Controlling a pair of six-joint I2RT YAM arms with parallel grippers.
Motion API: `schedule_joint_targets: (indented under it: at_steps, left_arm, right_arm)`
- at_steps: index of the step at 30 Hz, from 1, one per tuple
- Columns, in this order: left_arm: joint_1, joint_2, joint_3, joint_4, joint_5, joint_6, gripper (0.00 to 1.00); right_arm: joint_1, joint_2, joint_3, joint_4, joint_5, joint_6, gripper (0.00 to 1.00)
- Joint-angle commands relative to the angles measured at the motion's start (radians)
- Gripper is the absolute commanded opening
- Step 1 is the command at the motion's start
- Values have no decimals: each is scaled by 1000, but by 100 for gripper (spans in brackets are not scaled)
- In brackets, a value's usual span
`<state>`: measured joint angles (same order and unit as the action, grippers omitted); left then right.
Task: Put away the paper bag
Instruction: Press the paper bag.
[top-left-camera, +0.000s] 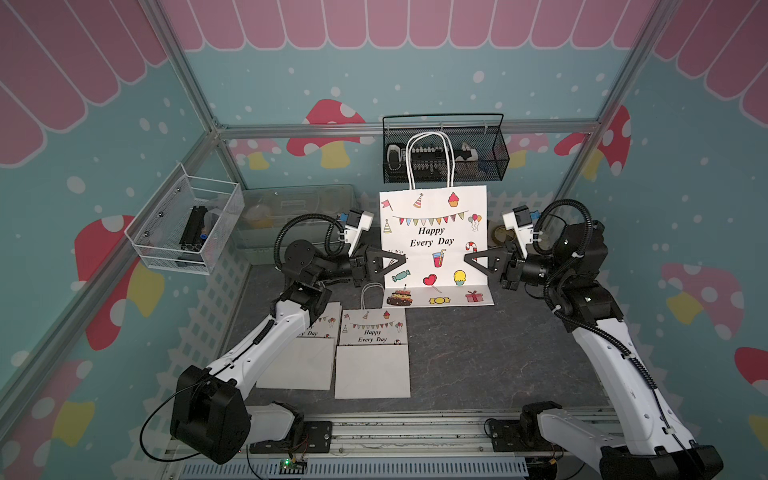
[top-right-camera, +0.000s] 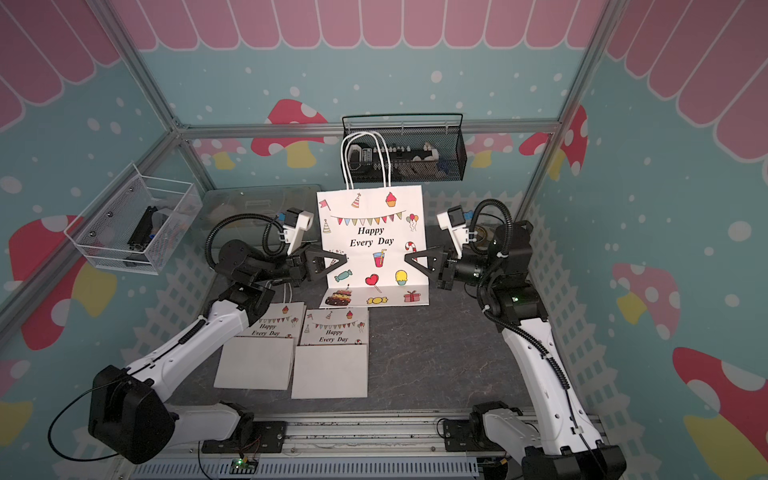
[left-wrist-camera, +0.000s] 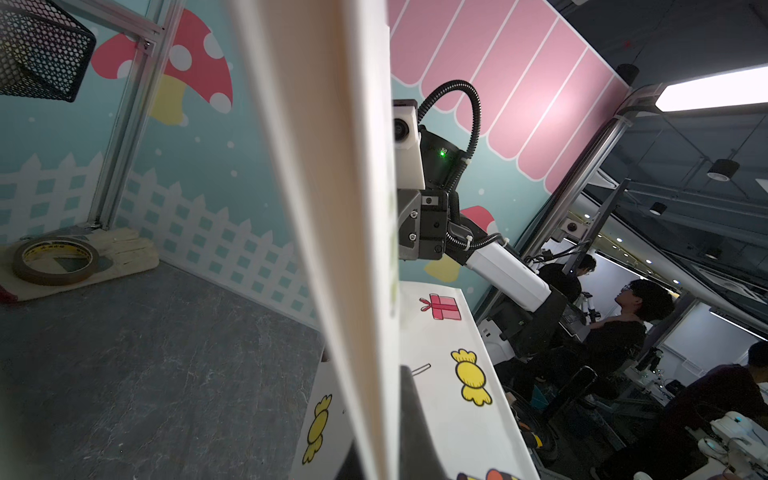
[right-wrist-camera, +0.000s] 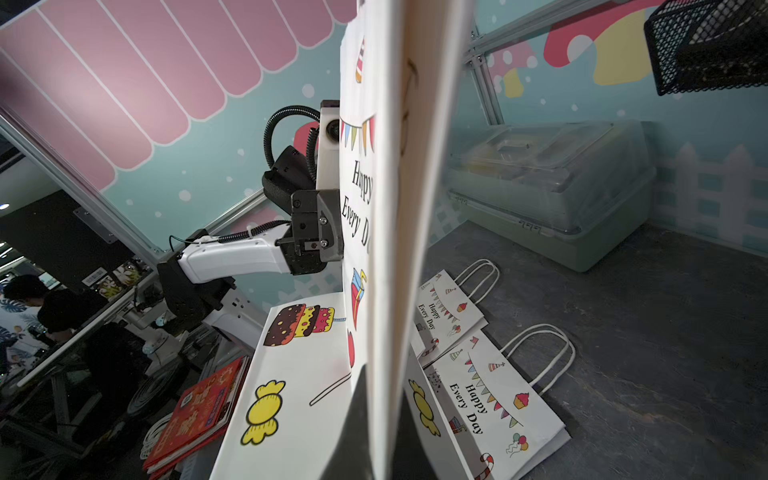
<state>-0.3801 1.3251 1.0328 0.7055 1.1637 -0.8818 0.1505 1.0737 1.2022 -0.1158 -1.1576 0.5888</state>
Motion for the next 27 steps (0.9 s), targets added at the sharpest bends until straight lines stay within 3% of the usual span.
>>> schedule_joint_targets:
  at_steps: [1, 5, 7, 11, 14, 19, 22, 25, 27]
  left_arm:
    - [-2, 2, 24, -84, 30, 61, 12]
    - [-4, 12, 18, -80, 64, 63, 45]
    - [-5, 17, 14, -80, 78, 67, 53]
    - [-13, 23, 12, -91, 103, 74, 55]
    - [-13, 17, 18, -134, 95, 107, 47]
    - [-13, 12, 34, -178, 61, 131, 10]
    - [-12, 19, 44, -178, 47, 114, 0]
    - [-9, 22, 50, -168, 34, 89, 0]
    - [-4, 26, 49, -140, 26, 62, 0]
  right_arm:
    - [4, -18, -17, 54, 13, 24, 0]
    - [6, -7, -27, 104, 16, 60, 0]
    - [4, -3, -27, 129, 18, 76, 0]
    - [3, 7, -16, 174, 11, 112, 0]
    - [3, 9, 3, 171, 6, 114, 0]
    - [2, 4, 7, 168, -5, 120, 0]
    - [4, -25, -23, 182, -19, 104, 11]
    - [5, -54, -47, 135, -11, 55, 34]
    - [5, -64, -62, 102, -13, 30, 39]
